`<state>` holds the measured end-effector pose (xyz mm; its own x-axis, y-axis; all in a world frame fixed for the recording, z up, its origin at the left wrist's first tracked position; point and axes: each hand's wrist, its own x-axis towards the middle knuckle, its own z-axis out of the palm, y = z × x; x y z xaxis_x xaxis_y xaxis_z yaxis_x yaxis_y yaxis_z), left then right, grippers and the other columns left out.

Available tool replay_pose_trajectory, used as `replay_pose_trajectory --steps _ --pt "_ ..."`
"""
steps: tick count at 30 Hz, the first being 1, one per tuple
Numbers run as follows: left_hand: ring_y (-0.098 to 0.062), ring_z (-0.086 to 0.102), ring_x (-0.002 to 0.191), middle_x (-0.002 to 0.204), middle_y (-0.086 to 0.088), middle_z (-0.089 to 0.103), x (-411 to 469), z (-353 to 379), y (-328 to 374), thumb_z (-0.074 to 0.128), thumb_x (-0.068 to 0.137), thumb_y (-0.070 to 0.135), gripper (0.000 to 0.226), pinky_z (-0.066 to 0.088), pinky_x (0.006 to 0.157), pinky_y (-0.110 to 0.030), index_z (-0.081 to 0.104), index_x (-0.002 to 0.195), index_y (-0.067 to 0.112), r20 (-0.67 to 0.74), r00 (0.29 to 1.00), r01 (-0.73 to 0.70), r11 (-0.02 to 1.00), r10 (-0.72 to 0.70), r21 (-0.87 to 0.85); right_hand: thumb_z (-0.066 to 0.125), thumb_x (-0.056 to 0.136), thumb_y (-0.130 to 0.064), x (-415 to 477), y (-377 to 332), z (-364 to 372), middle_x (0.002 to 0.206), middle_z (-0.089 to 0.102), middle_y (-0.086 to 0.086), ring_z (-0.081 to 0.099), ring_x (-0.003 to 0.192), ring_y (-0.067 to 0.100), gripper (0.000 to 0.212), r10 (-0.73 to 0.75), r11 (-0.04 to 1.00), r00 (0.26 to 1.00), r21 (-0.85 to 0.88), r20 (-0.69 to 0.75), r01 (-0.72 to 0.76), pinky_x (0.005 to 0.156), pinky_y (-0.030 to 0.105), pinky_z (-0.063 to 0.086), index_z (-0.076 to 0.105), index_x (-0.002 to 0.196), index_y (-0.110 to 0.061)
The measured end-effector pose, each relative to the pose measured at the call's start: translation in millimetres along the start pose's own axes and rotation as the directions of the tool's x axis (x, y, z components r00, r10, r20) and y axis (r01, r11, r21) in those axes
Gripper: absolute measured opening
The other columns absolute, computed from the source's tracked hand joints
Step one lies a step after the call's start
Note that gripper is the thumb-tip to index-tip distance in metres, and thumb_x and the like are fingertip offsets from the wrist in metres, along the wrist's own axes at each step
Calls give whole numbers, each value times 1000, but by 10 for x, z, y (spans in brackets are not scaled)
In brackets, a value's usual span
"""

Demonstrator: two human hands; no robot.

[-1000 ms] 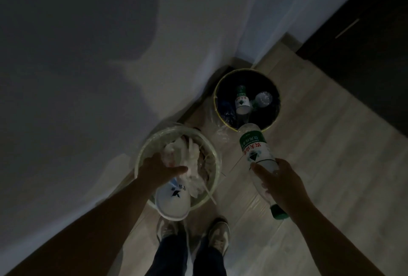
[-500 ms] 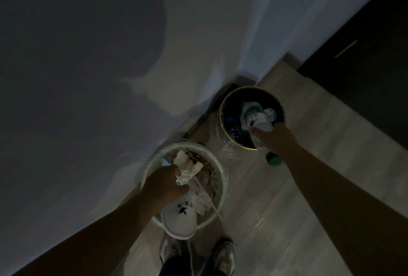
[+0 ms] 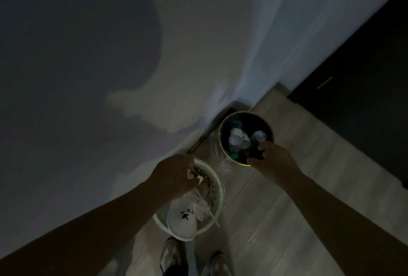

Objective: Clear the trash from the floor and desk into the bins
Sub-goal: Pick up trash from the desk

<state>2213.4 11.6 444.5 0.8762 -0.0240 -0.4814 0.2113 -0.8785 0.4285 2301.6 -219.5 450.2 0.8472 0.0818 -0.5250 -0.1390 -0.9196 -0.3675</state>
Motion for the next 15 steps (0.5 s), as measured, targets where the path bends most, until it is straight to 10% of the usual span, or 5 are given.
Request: replay_pose_trajectory --steps 5,8,15 --pt "-20 61 93 99 -7 65 -474 -986 609 51 80 44 45 46 77 -25 64 103 8 -208 955 -186 973 211 133 67 83 -34 -601 -303 -905 117 57 7 56 112 26 46 -184 969 983 -169 -6 180 87 30 44 53 122 -14" --pt "-18 54 111 121 -4 57 -826 -1658 993 59 85 45 51 40 92 -25 52 127 16 -194 962 -169 977 192 132 63 87 -40 -982 -600 -1604 128 52 5 50 121 24 56 -329 909 944 -278 -26 310 94 29 41 45 134 -15" --pt "-13 52 115 130 1 53 -1844 -3011 1929 62 86 42 57 33 94 -18 44 137 22 -476 833 -173 950 282 259 62 87 -44 -2078 -1334 -3304 130 53 -3 52 116 13 57 -647 734 742 -403 -174 546 92 24 44 43 138 -26"
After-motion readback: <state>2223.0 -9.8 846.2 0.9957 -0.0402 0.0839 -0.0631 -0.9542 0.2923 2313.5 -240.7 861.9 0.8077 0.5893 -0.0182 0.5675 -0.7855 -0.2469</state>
